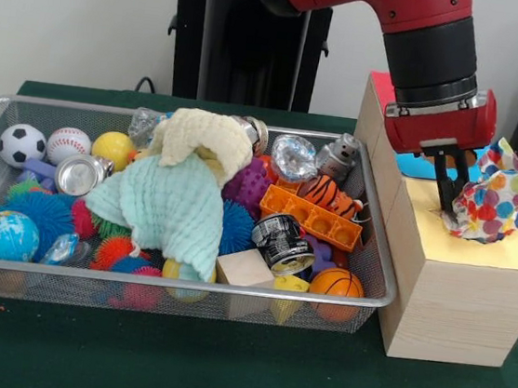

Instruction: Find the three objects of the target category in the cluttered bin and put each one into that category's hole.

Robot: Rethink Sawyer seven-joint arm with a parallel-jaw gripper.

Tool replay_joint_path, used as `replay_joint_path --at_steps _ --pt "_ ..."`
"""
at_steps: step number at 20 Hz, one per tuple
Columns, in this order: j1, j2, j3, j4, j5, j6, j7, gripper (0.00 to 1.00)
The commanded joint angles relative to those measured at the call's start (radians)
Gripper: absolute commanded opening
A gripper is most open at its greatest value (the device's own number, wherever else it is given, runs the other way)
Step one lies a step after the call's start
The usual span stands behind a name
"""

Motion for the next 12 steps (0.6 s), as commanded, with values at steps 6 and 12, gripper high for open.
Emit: replay_joint_path --at_steps 6,12 --pt "0.028 0.052 -0.089 0.042 0.066 0.148 0.166 0.0" --pt "0.059 0.015 -0.15 0.05 0.077 0.18 0.159 0.0"
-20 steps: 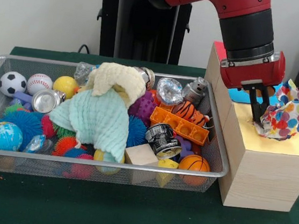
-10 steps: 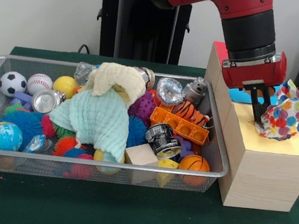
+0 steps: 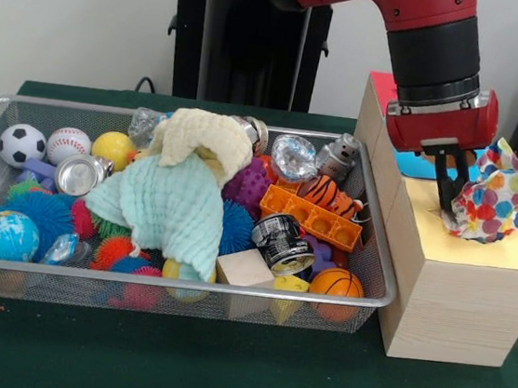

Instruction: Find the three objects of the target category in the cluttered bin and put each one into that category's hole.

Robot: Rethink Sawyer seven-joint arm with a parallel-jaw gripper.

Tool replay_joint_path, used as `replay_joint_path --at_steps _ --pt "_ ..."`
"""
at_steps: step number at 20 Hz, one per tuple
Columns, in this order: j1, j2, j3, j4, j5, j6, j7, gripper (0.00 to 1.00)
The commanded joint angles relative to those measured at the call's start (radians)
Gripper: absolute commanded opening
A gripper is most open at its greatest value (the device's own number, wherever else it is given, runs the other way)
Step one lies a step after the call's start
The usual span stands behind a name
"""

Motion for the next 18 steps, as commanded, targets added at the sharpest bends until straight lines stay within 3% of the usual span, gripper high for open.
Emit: replay_joint_path --at_steps 1,11,18 --pt "0.026 0.022 -0.118 0.053 0.044 0.187 0.159 0.0" --pt "0.06 -0.063 -0.204 0.059 0.04 0.273 0.154 0.0" --pt "0.05 -0.063 -0.187 0.066 0.034 0.246 0.157 0.0"
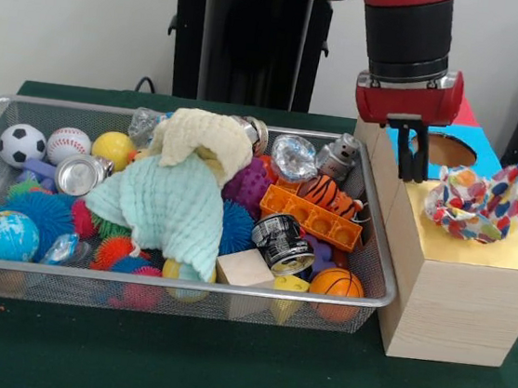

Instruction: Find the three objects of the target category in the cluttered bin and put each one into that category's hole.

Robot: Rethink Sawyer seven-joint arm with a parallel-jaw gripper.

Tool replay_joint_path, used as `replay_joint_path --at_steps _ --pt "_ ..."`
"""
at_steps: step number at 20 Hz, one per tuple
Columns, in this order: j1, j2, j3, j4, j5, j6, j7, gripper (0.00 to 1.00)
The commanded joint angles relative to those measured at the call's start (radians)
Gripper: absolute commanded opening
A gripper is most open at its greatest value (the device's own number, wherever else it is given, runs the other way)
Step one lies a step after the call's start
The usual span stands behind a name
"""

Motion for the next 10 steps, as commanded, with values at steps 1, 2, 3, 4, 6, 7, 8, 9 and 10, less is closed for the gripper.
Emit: replay_joint_path --at_steps 1,2,3,4,6,7,8,9,10 --pt "-0.014 0.01 -0.037 0.049 0.02 0.094 0.155 0.0" --pt "-0.017 0.016 -0.026 0.053 0.02 0.081 0.156 0.0" --pt "-0.018 0.019 -0.023 0.051 0.021 0.077 0.157 0.0" --pt "-0.017 0.02 -0.022 0.052 0.023 0.077 0.158 0.0" --pt "-0.012 0.011 -0.032 0.054 0.024 0.089 0.159 0.0" --pt "-0.008 0.003 -0.041 0.057 0.025 0.099 0.16 0.0" --pt "-0.005 -0.005 -0.048 0.06 0.025 0.105 0.162 0.0" --pt "-0.003 -0.014 -0.055 0.064 0.026 0.115 0.162 0.0" --pt "0.002 -0.028 -0.068 0.067 0.027 0.133 0.164 0.0"
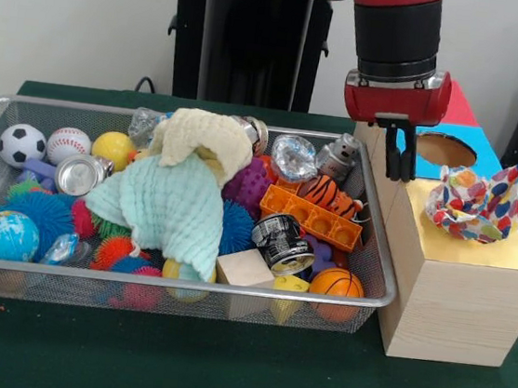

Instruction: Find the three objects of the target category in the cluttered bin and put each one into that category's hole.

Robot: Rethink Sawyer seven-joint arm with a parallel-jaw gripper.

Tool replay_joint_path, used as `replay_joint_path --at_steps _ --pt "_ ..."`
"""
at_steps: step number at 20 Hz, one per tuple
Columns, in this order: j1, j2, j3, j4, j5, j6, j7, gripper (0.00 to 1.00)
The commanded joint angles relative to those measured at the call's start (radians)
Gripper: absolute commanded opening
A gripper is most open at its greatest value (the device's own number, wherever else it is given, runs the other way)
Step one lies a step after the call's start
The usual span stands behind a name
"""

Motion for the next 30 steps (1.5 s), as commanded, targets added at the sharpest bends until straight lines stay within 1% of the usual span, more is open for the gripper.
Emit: replay_joint_path --at_steps 1,5,7,9,11,14,16,18,22,24,30 --pt "0.003 -0.044 -0.056 0.069 0.029 0.144 0.168 0.0" --pt "0.028 -0.122 -0.11 0.065 0.027 0.225 0.166 0.0" --pt "0.04 -0.152 -0.14 0.054 0.017 0.262 0.16 0.0" --pt "0.047 -0.176 -0.154 0.052 0.014 0.283 0.16 0.0" --pt "0.052 -0.186 -0.161 0.046 0.014 0.286 0.162 0.0" --pt "0.038 -0.188 -0.131 0.027 0.02 0.227 0.151 0.0" --pt "0.031 -0.192 -0.113 0.007 0.02 0.227 0.134 0.0" --pt "0.007 -0.194 -0.062 0.005 0.026 0.183 0.112 0.0" --pt "-0.04 -0.201 0.046 0.019 0.045 0.128 0.088 0.0" --pt "-0.063 -0.201 0.093 0.011 0.044 0.105 0.078 0.0" --pt "-0.132 -0.19 0.222 0.014 0.048 0.052 0.088 0.0"
